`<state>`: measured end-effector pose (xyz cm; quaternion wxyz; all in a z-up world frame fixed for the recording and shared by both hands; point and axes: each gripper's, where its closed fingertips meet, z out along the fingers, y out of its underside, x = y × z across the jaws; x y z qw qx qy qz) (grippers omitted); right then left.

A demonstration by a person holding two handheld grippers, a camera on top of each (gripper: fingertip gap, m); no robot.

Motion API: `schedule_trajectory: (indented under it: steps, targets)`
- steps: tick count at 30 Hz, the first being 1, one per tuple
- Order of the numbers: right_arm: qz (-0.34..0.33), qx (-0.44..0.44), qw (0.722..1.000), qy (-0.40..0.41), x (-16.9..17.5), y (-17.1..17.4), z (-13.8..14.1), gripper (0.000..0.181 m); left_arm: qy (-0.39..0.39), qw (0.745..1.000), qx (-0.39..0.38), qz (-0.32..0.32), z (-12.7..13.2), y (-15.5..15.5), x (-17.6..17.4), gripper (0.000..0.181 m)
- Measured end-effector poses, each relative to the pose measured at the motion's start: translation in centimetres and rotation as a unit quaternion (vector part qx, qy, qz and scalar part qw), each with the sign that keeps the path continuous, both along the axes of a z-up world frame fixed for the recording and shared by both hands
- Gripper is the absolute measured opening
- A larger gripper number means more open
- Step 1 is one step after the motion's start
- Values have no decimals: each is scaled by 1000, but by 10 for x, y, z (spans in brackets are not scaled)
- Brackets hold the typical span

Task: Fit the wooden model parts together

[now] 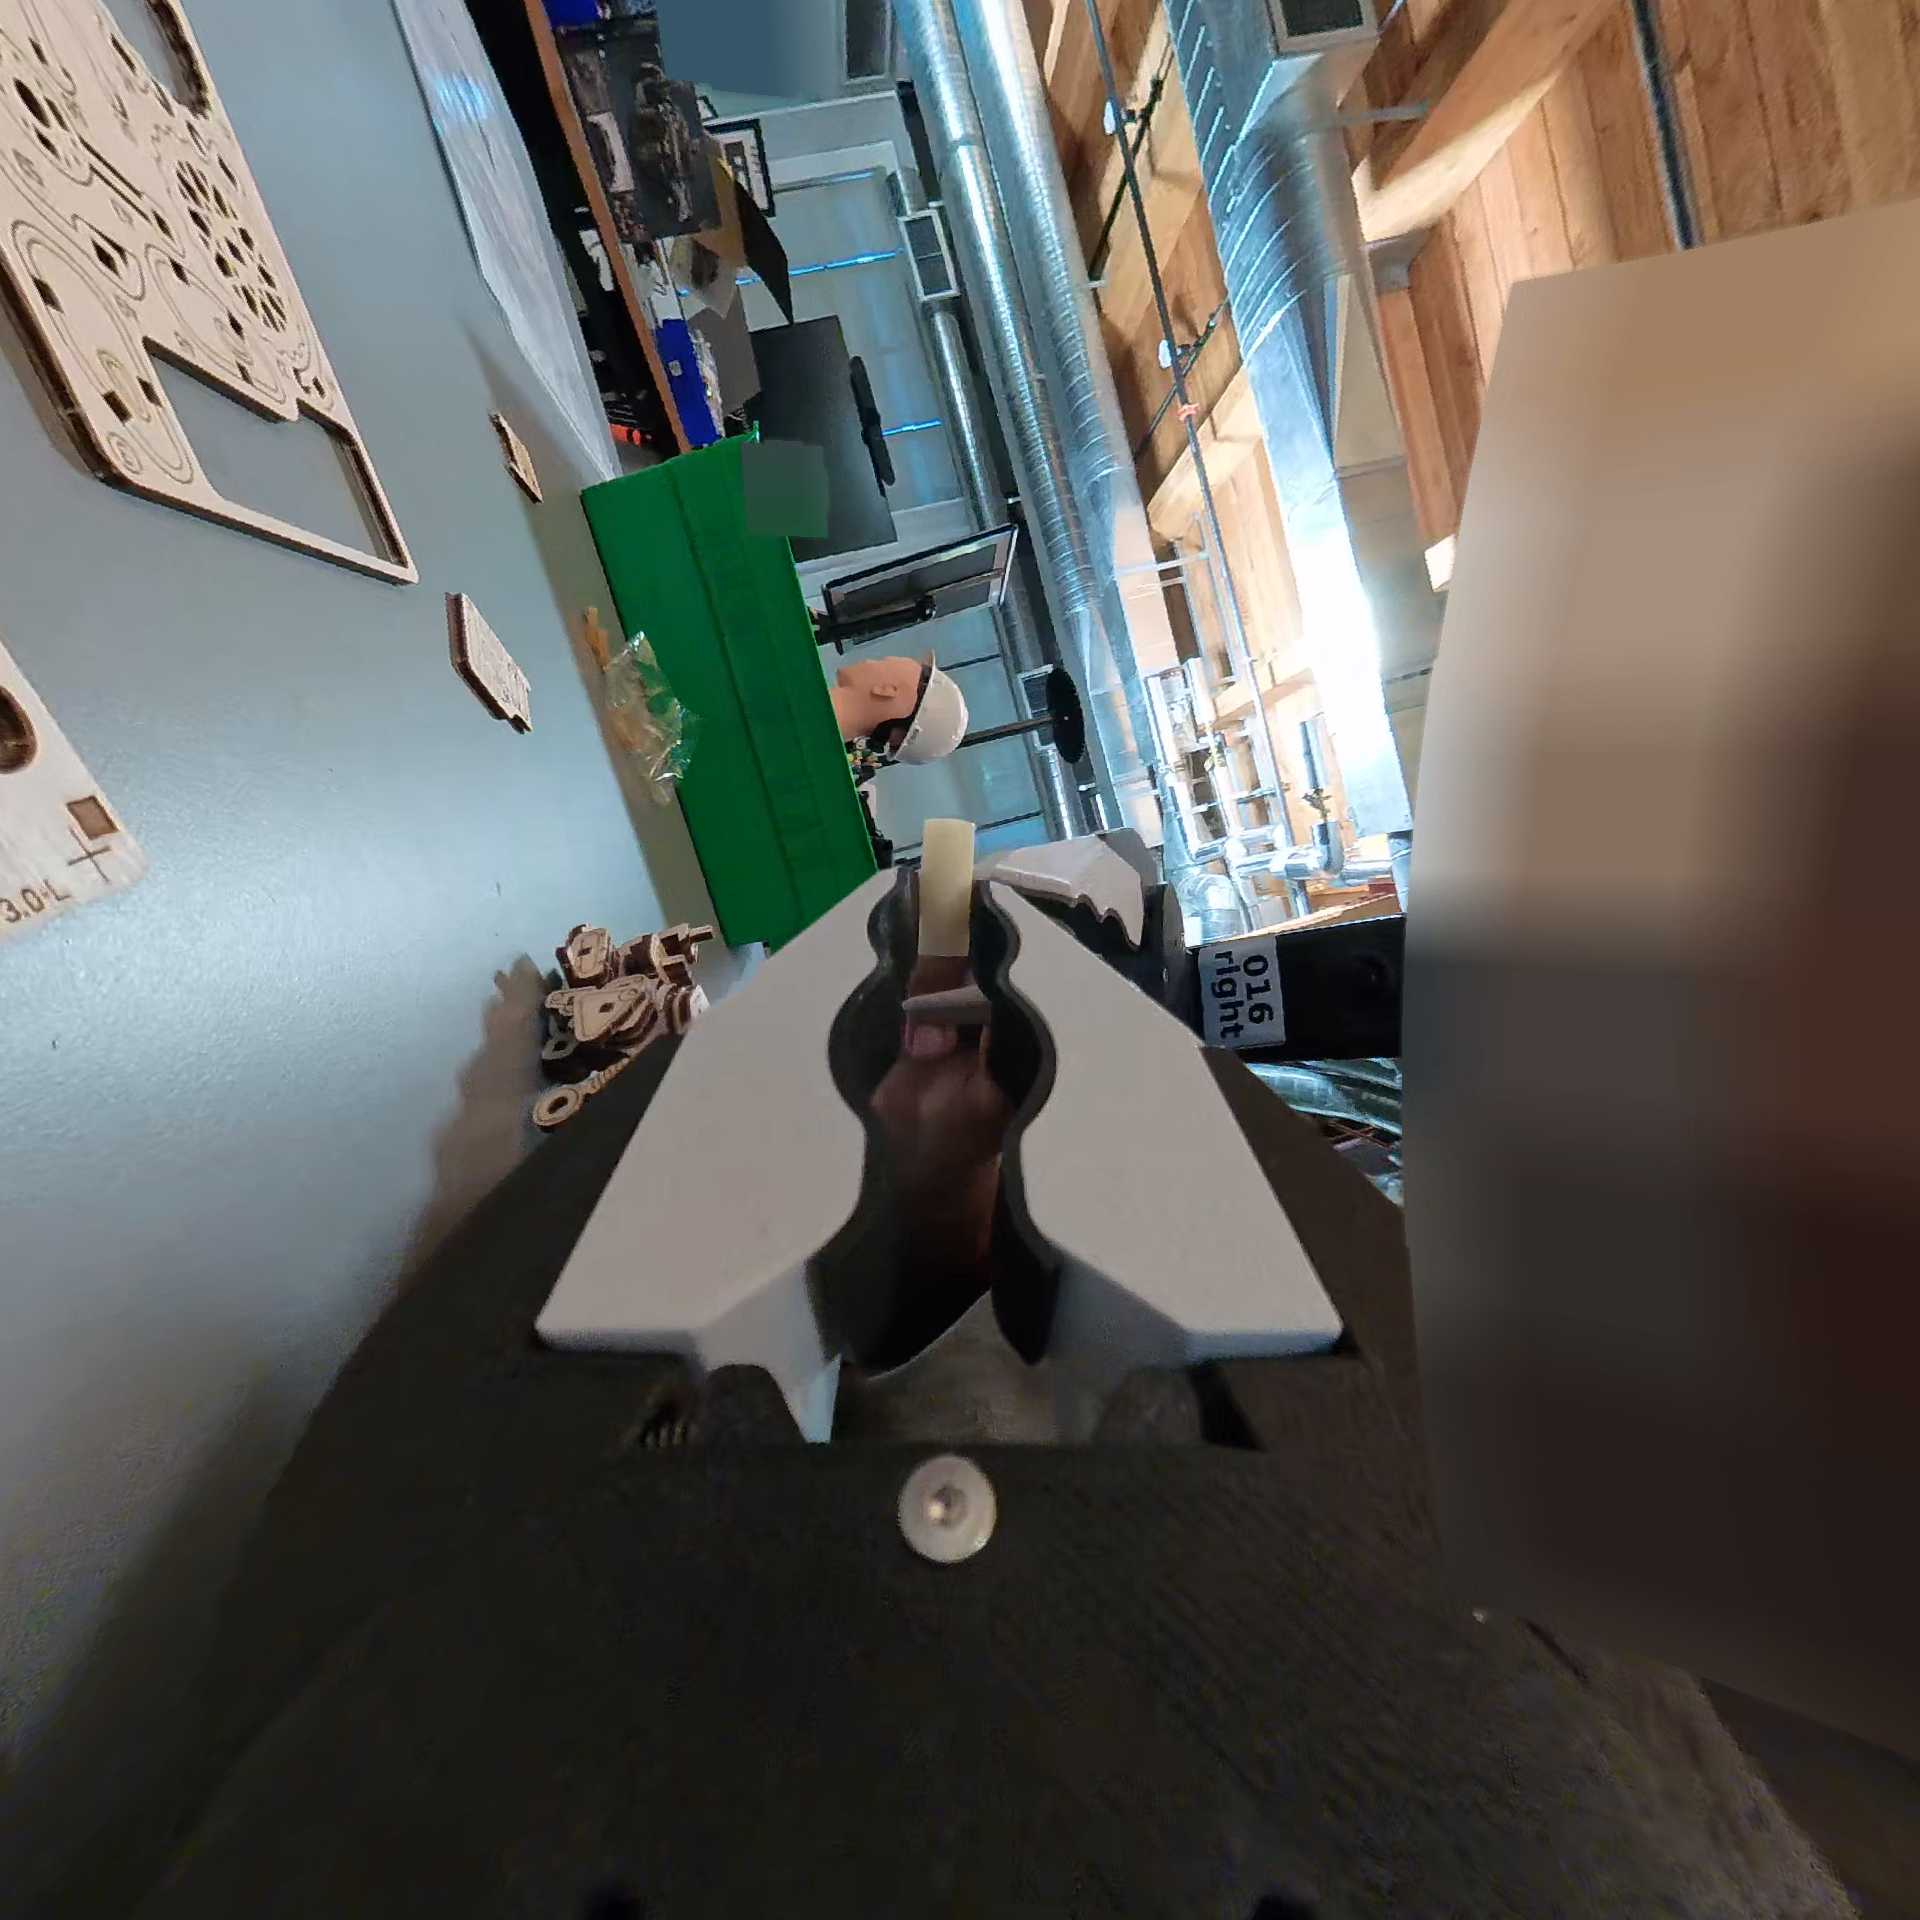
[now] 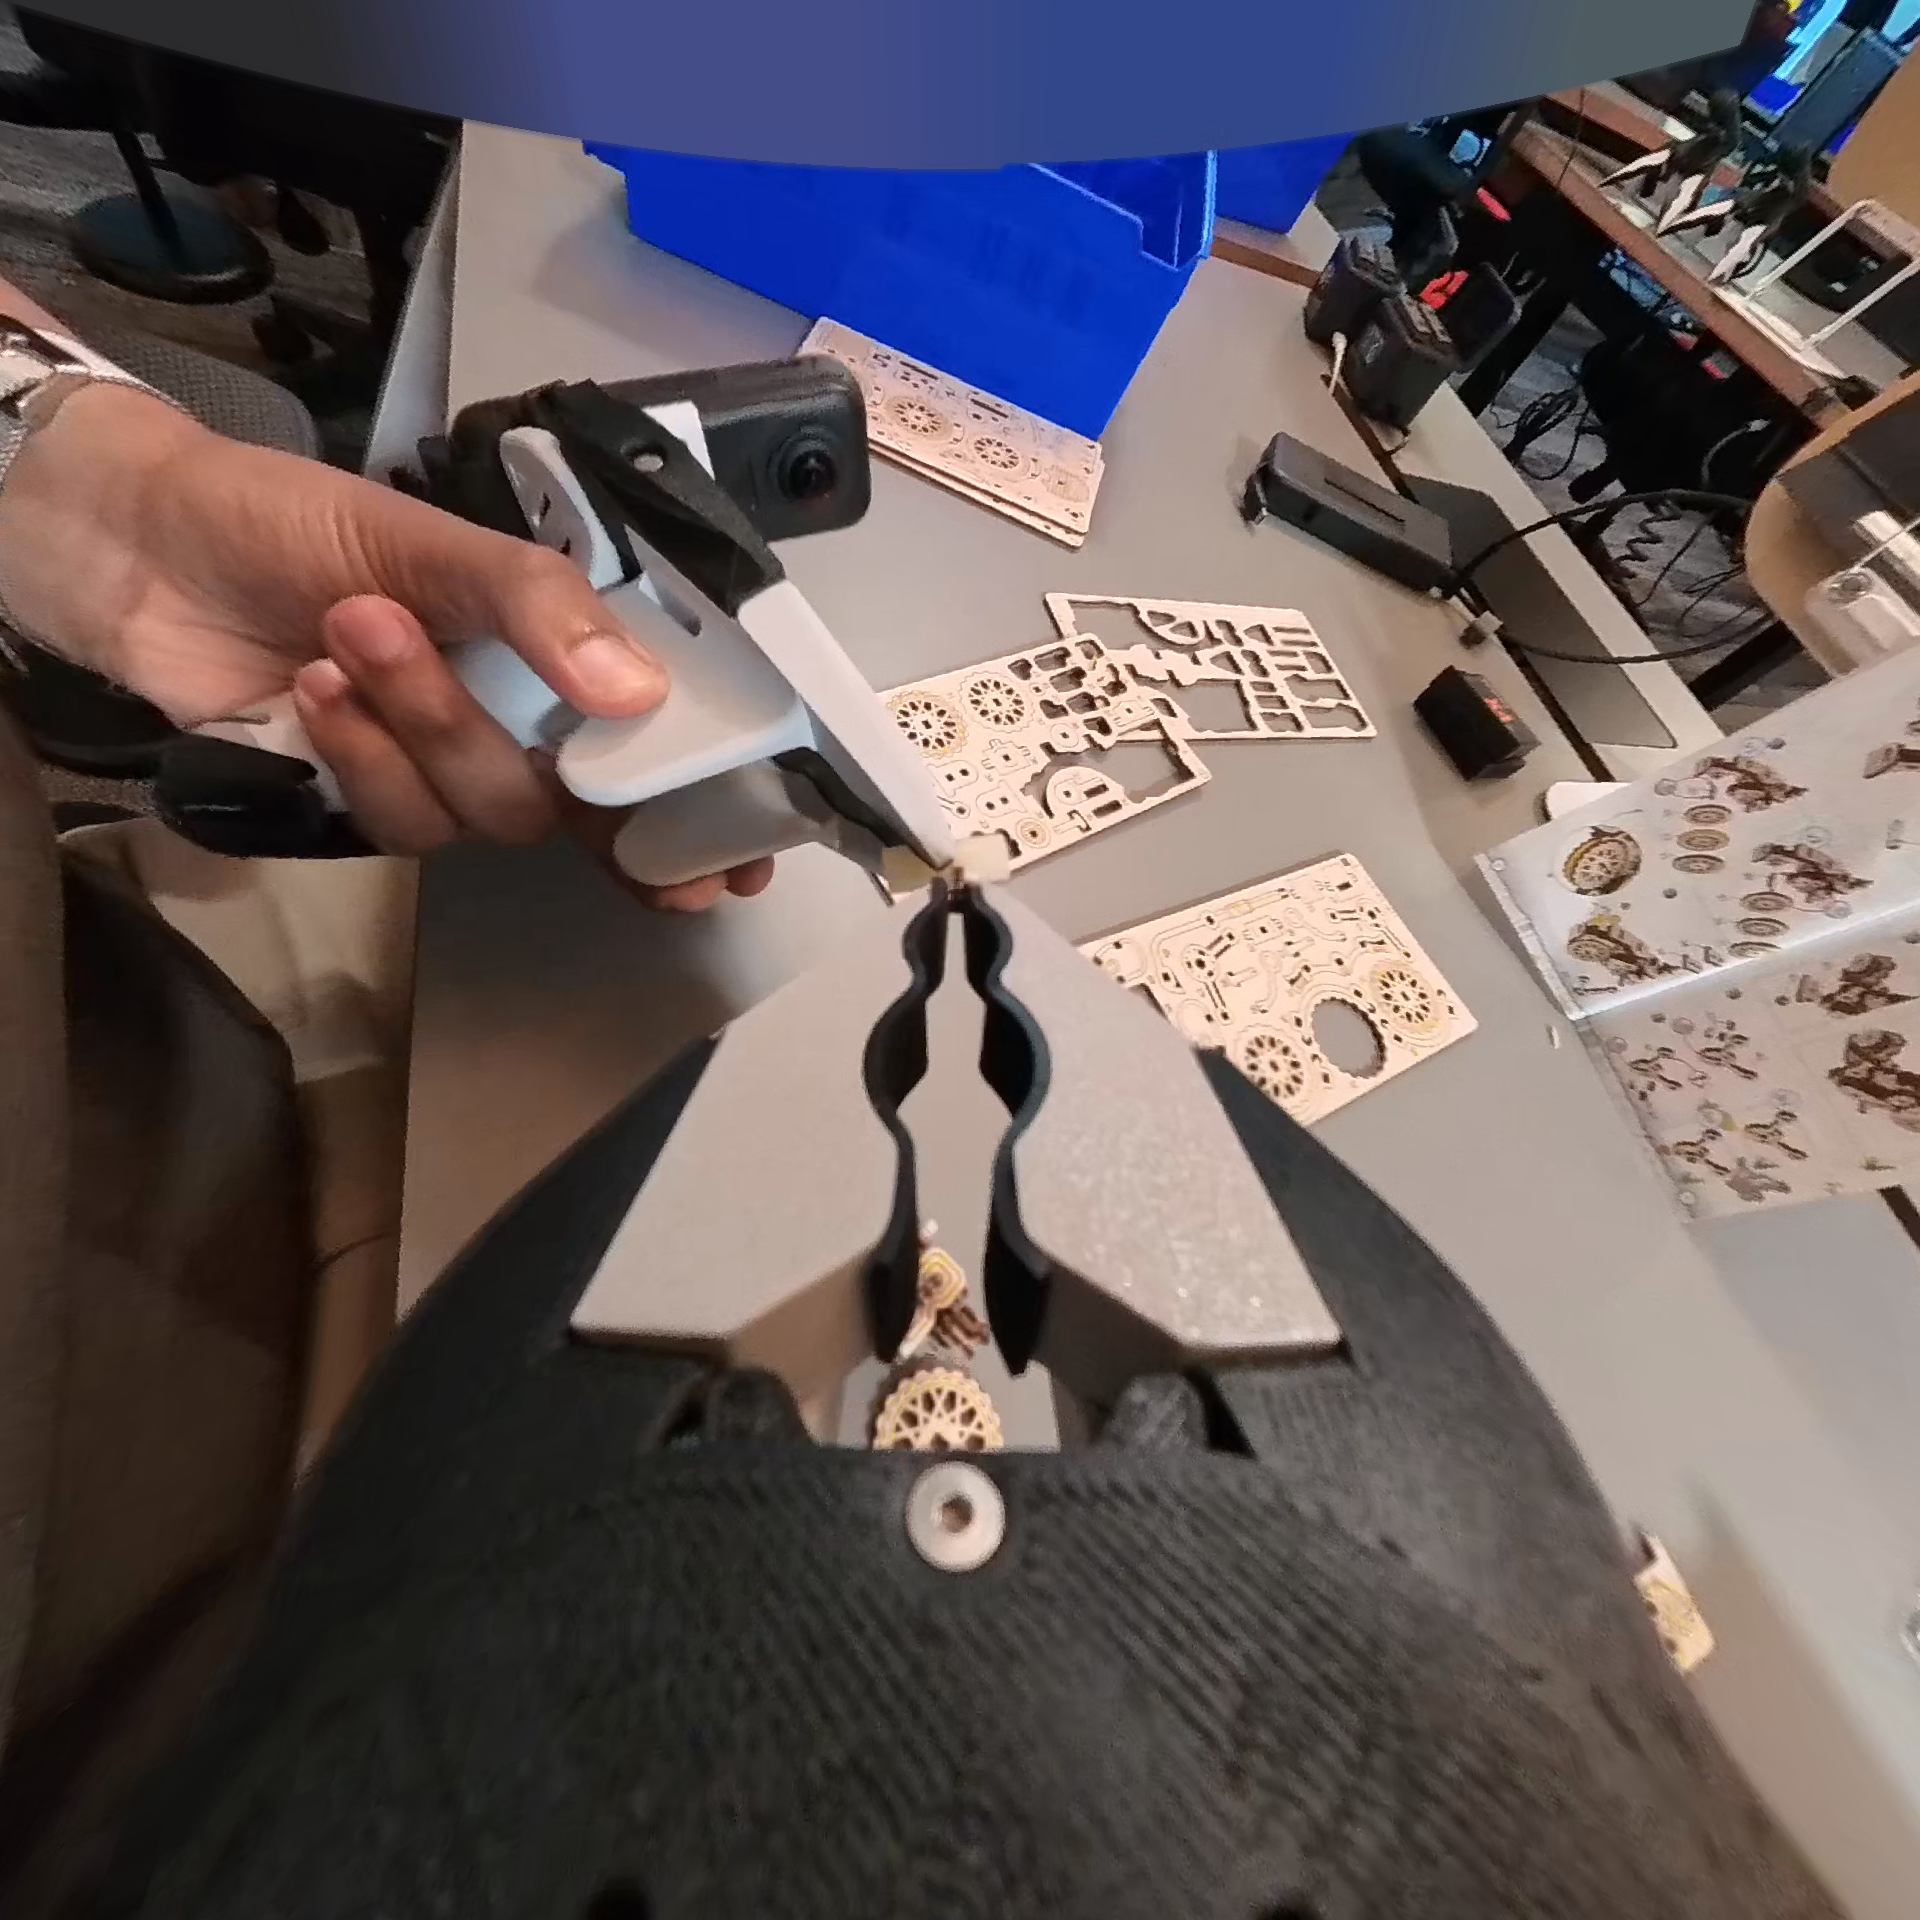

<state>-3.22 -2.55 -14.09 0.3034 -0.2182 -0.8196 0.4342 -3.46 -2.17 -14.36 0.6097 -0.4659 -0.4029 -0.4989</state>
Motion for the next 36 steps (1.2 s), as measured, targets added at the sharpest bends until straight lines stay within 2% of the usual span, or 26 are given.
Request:
schedule_trajectory:
  steps: [1,10,15,18,21,29,33,36]
  targets:
    - [0,1,1000,-1,0,0,-1,1,6,1000,-4,2,0,0,0,8]
    - [-20,-15,1000,-16,-4,4,0,1,112,992,-57,24,-1,1,1,8]
    - [-18,-52,997,-53,-3,3,-2,1,166,982,-86,41,-2,1,1,8]
    - [-20,-112,989,-92,-4,3,-1,1,231,965,-116,55,-1,1,1,8]
    - [-23,-142,983,-114,-5,4,-1,1,306,937,-155,69,-2,1,0,8]
    - [-24,-64,995,-71,-5,6,-7,1,421,877,-225,53,-9,3,3,7]
    - [-13,-20,999,-43,-4,6,-11,0,406,879,-248,35,-15,2,2,7]
    - [-1,-27,999,-33,-2,3,-6,1,400,877,-265,33,-21,-2,-3,7]
